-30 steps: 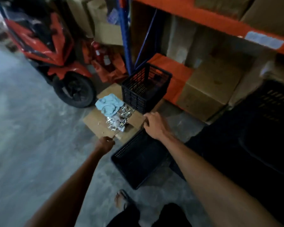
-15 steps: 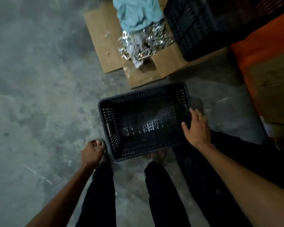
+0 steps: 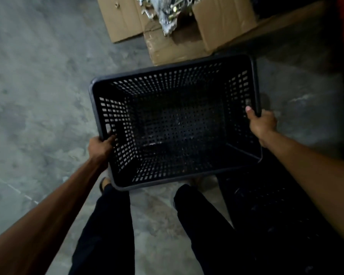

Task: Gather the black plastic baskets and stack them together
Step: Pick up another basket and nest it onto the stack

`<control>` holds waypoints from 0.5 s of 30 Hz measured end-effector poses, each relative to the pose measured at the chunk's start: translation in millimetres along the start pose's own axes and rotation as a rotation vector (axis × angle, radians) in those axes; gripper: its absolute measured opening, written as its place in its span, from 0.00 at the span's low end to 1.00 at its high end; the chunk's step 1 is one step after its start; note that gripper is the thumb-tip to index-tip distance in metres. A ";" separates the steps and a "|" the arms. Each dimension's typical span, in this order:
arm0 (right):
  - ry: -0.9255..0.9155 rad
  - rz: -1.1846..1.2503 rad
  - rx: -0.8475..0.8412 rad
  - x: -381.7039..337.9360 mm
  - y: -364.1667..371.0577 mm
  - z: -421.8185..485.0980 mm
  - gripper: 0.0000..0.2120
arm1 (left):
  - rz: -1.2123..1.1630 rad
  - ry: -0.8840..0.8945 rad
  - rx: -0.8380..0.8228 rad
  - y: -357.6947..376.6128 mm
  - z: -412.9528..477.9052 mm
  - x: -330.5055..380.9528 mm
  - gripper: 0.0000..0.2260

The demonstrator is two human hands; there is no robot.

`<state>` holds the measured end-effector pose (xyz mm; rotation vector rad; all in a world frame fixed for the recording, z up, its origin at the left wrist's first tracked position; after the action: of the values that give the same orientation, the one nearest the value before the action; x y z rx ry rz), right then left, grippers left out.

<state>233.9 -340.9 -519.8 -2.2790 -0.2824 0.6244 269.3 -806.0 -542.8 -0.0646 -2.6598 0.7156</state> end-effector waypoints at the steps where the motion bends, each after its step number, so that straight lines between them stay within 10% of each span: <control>1: 0.000 -0.010 -0.004 -7.2 -7.8 -8.4 0.24 | 0.002 0.009 -0.018 -10.2 -4.7 10.4 0.17; 15: -0.346 -0.348 0.222 -236.2 -229.4 -257.4 0.28 | 0.451 0.676 0.065 -258.4 -207.4 294.3 0.19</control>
<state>160.6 -425.8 -117.2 -1.8447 -0.7223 0.8174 88.9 -890.5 -147.0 -0.7636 -1.9778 0.7438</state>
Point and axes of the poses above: each hand's wrist, its own z-axis towards the middle knuckle, its own y-axis out of the palm, x = y × z, the point moved 1 cm from there along z, towards the middle knuckle
